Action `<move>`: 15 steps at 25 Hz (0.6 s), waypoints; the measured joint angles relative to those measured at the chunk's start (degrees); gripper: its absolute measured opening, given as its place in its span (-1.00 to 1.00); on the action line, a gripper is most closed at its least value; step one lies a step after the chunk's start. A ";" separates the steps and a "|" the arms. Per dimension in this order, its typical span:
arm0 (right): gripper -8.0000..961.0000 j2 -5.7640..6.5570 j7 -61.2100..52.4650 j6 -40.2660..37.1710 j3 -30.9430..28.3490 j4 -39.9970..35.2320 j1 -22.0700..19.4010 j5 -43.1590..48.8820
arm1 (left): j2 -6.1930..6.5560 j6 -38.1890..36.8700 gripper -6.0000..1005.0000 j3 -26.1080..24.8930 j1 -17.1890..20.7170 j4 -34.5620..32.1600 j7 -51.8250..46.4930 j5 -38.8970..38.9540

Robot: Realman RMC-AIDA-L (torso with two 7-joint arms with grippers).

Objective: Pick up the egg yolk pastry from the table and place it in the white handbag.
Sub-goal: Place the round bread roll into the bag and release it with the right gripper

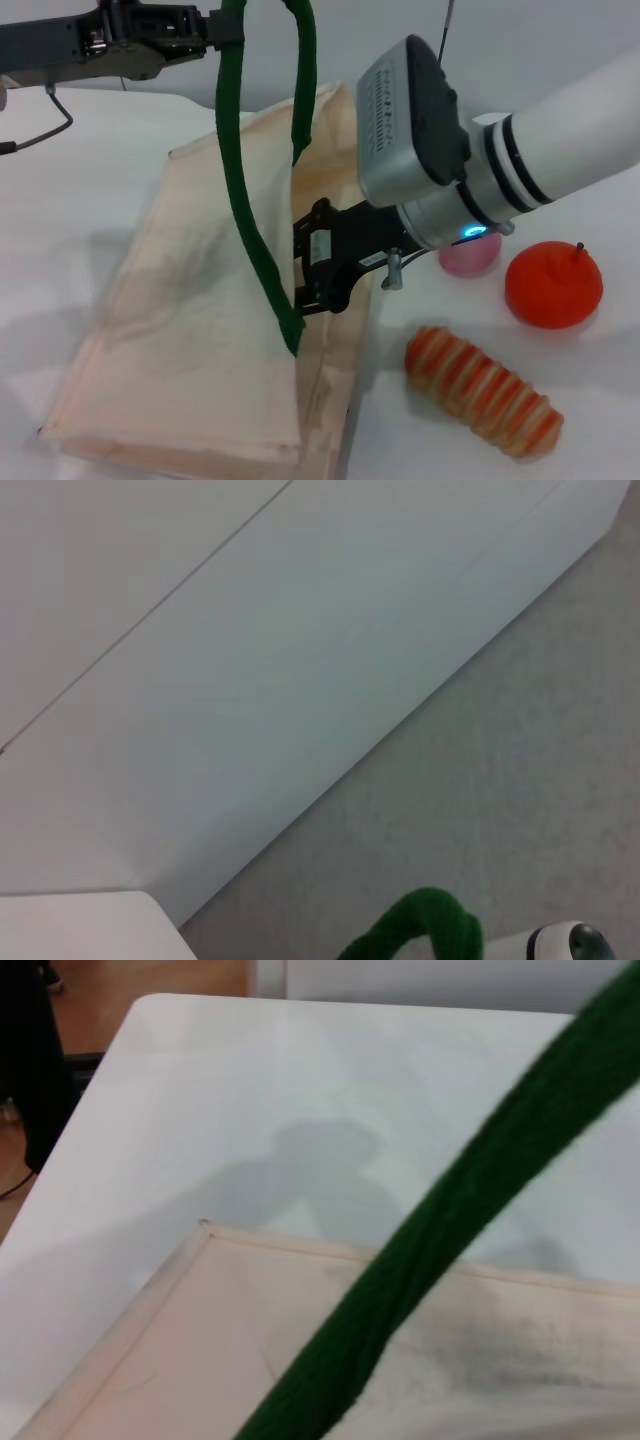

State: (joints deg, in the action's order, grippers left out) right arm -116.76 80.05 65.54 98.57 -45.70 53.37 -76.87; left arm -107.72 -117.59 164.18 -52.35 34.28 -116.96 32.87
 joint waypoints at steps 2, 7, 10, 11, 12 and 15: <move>-0.06 0.03 0.01 -0.34 0.79 -0.20 0.18 -0.52 | 0.05 0.00 -0.70 0.00 -0.09 0.00 -0.01 0.02; -0.09 0.10 -0.10 0.63 1.10 -0.76 0.36 -0.64 | 0.10 0.00 -0.68 0.00 0.18 0.00 -0.06 0.05; -0.02 0.17 -0.26 1.17 1.16 -2.17 -0.12 -0.66 | 0.21 0.00 -0.67 0.00 0.51 0.00 -0.11 0.07; 0.06 0.25 -0.35 1.56 1.04 -2.85 -0.44 -0.66 | 0.28 0.00 -0.66 0.00 0.62 0.00 -0.11 0.08; 0.14 0.34 -0.46 2.07 0.81 -3.53 -0.74 -0.66 | 0.32 0.00 -0.66 0.00 0.70 0.00 -0.11 0.09; 0.35 0.59 -1.11 3.79 -0.52 -5.57 -1.50 -0.26 | 0.64 0.06 -0.64 -0.06 1.07 0.00 -0.11 0.14</move>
State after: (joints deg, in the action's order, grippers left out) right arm -116.17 78.93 69.33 98.05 -51.27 51.88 -77.13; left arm -107.08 -117.53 164.12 -51.28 34.28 -117.07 33.01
